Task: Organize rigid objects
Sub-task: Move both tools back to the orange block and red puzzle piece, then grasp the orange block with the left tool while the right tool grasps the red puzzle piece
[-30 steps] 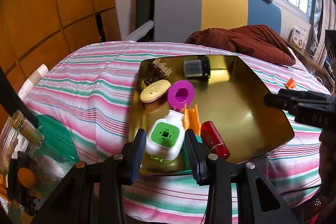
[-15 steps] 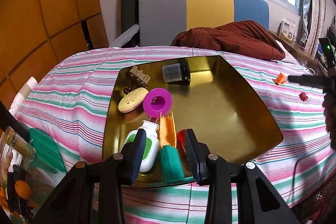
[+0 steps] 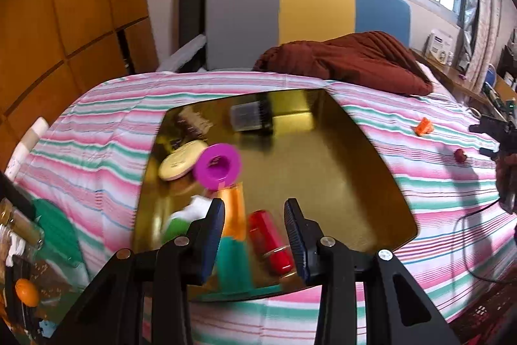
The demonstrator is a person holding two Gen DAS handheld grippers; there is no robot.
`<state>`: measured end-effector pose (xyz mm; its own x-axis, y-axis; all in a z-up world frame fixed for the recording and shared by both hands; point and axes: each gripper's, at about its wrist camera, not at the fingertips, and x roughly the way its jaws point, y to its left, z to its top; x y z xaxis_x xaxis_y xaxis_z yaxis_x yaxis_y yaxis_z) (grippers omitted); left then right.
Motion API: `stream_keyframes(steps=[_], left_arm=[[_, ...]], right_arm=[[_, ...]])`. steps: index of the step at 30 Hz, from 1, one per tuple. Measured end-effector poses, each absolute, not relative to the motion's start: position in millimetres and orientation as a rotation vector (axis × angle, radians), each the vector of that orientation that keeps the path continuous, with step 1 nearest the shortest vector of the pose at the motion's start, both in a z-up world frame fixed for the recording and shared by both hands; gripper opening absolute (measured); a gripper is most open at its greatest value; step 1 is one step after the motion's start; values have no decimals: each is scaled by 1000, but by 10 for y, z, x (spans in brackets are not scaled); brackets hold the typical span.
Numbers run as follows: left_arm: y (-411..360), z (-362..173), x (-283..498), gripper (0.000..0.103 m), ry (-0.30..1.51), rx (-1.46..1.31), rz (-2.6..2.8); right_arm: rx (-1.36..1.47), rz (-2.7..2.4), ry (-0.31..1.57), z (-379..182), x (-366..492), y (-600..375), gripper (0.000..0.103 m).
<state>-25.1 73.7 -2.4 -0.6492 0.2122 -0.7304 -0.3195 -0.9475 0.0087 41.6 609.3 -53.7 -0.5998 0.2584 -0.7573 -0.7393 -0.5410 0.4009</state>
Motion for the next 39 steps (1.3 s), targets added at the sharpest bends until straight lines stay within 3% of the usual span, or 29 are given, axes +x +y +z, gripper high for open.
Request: stream_keyframes(steps=[6, 8, 10, 14, 15, 17, 28, 31, 32, 39], left_arm=[[1025, 5, -209, 40, 221, -1110, 2532], [1096, 11, -192, 40, 234, -1107, 2516], [1146, 10, -192, 40, 232, -1115, 2492], [1235, 40, -218, 40, 251, -1109, 2472], [1266, 57, -226, 40, 253, -1103, 2465], [1354, 99, -242, 41, 258, -1090, 2448], [2410, 205, -458, 41, 262, -1083, 2226], [2851, 72, -581, 50, 322, -1090, 2160], [2942, 35, -610, 57, 344, -1088, 2154], [3750, -433, -1023, 58, 400, -1183, 2025]], right_arm=[[-977, 2200, 908, -611, 254, 6036, 74], [-1034, 2214, 863, -650, 172, 5997, 81], [-1098, 2223, 779, -697, 77, 5940, 85], [-1213, 2218, 629, -829, -70, 5872, 86], [-1246, 2217, 609, -865, -104, 5851, 83], [-1304, 2176, 542, -926, -158, 5810, 49], [-1318, 2108, 602, -889, -44, 5881, 49], [-1319, 2096, 623, -905, -82, 5931, 49], [-1319, 2096, 625, -900, -81, 5933, 49], [-1337, 2096, 622, -903, -90, 5921, 49]])
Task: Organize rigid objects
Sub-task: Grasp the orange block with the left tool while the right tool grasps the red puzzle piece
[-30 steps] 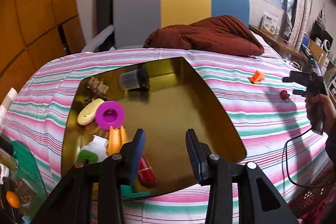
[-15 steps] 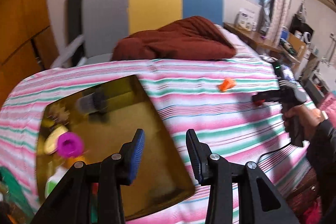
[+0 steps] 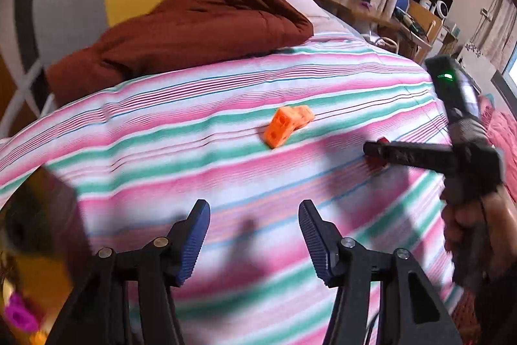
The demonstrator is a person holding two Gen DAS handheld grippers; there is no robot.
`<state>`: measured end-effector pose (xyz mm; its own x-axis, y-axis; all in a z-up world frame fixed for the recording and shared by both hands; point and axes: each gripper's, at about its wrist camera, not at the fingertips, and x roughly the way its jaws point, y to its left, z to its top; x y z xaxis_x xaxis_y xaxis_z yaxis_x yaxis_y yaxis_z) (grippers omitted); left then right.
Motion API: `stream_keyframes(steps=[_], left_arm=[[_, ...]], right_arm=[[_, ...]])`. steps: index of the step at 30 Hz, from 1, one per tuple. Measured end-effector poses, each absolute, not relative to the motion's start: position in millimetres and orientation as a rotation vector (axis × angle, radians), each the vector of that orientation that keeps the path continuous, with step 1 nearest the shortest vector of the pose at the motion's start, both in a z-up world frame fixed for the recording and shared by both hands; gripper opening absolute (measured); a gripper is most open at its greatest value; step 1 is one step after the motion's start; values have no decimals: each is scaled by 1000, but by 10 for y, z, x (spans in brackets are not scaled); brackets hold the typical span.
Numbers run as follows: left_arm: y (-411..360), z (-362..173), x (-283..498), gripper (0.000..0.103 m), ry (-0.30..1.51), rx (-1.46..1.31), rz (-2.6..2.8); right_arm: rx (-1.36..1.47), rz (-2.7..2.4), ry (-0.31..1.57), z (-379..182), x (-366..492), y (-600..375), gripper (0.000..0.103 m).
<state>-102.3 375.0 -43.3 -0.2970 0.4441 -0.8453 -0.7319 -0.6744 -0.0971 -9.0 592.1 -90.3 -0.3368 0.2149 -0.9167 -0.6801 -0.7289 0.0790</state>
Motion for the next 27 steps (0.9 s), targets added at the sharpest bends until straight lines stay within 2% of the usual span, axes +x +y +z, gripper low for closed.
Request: stream_keyframes(steps=[8, 12, 13, 15, 18, 20, 27], left_arm=[[4422, -688, -1194, 58, 576, -1045, 1965], [4595, -806, -1314, 58, 606, -1016, 1941], [4637, -845, -1356, 56, 597, -1025, 1931], [4666, -897, -1408, 28, 579, -1047, 1920], [4587, -901, -1381, 18, 536, -1057, 1927], [4456, -886, -1341, 18, 472, -1101, 1923], [3906, -848, -924, 18, 438, -1149, 2024]], right_arm=[[-1338, 2099, 631, -892, -65, 5936, 49], [-1341, 2094, 624, -892, -88, 5930, 49], [-1341, 2094, 621, -891, -88, 5928, 49], [-1343, 2096, 610, -894, -88, 5915, 49], [-1342, 2098, 593, -893, -66, 5916, 49], [-1334, 2139, 609, -870, -73, 5905, 48], [-1357, 2337, 588, -822, -194, 5687, 49]])
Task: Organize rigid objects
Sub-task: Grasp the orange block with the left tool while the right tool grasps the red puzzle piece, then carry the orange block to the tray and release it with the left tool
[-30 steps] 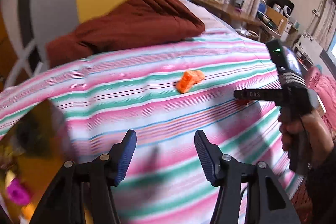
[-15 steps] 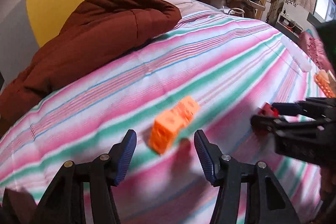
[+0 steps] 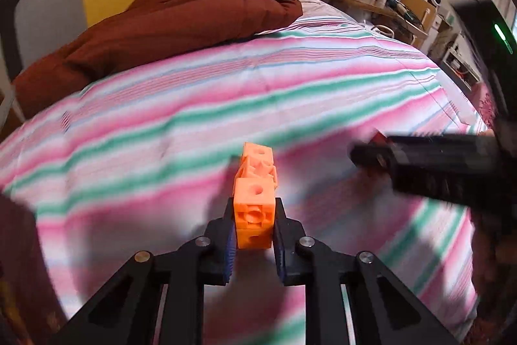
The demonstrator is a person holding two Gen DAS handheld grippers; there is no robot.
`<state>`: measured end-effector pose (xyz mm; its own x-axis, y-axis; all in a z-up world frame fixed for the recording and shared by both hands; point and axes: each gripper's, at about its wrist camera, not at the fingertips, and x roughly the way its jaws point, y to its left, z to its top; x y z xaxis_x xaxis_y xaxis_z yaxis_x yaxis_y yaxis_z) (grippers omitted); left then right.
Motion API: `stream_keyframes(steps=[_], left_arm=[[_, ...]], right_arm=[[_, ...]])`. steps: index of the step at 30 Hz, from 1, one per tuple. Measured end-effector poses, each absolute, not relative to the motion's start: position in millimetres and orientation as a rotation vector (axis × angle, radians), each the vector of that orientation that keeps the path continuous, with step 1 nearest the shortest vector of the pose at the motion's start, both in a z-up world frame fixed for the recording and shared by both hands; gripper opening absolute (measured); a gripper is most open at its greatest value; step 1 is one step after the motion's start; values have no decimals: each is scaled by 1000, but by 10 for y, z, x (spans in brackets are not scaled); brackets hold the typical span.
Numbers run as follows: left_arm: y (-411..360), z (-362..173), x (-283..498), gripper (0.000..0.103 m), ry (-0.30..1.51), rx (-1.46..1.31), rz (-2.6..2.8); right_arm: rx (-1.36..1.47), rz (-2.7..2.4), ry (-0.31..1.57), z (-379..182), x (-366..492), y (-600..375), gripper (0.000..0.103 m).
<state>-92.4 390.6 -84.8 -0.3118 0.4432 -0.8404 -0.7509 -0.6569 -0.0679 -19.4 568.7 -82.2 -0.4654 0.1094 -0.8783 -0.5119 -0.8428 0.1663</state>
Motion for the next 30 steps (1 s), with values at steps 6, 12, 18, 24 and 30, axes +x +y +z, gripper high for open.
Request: stream_keyframes(steps=[6, 12, 18, 24, 30], left_arm=[[3460, -830, -423, 18, 454, -1121, 2083], [3197, -695, -88, 18, 463, -1029, 2113], [2966, -598, -4, 18, 447, -1004, 2158], [2810, -496, 118, 18, 431, -982, 2171], [2725, -351, 216, 18, 412, -946, 2180]], right_arm=[[-1484, 2477, 449, -886, -340, 5297, 49], [-1485, 2511, 353, -920, -332, 5145, 49], [-1463, 2528, 402, -864, -230, 5146, 49], [-1455, 2537, 364, -889, -262, 5112, 49], [-1457, 2530, 316, -916, -277, 5065, 49]])
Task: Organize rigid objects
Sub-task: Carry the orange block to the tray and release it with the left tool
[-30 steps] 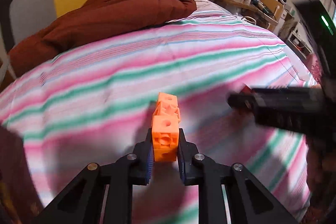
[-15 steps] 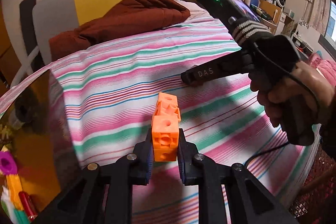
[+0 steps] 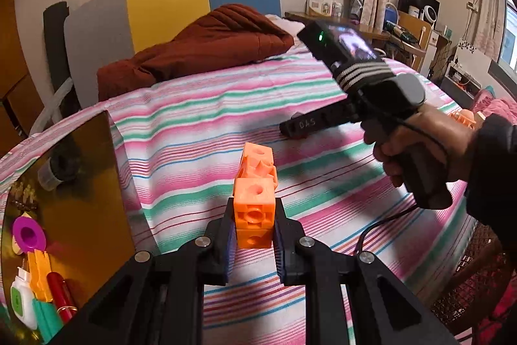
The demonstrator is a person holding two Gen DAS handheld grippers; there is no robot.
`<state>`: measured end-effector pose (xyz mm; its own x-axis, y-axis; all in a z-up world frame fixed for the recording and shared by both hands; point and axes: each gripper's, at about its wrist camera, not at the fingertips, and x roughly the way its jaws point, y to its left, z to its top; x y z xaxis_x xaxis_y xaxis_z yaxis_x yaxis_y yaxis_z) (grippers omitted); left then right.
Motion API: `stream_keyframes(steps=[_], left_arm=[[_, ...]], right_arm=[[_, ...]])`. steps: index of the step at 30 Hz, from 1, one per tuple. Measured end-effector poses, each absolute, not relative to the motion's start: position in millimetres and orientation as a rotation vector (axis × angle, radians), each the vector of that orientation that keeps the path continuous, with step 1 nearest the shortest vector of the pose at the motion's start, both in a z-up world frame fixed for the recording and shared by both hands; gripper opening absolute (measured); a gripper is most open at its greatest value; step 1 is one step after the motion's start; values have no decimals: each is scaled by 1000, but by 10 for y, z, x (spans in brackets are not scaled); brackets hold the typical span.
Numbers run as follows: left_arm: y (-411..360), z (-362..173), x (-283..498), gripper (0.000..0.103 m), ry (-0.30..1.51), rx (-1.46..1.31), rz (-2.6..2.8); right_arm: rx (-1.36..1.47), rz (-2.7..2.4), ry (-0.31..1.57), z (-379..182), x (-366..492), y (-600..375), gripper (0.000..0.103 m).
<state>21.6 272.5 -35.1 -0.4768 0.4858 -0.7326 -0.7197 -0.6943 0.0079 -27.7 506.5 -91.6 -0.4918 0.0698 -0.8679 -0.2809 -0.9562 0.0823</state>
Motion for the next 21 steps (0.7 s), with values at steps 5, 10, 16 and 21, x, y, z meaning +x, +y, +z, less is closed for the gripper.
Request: stream_keyframes(steps=[5, 10, 16, 21], left_arm=[[2637, -267, 252, 18, 394, -943, 2197], [2470, -124, 270, 18, 362, -938, 2241], [2143, 77, 205, 18, 334, -933, 2343], [1831, 117, 54, 18, 275, -979, 2405]], right_arm=[[-1454, 2531, 265, -933, -323, 5006, 49], [-1440, 2540, 229, -951, -326, 4966, 49], [-1421, 2550, 188, -959, -326, 4928, 49], [-1399, 2555, 142, -966, -314, 4886, 49]])
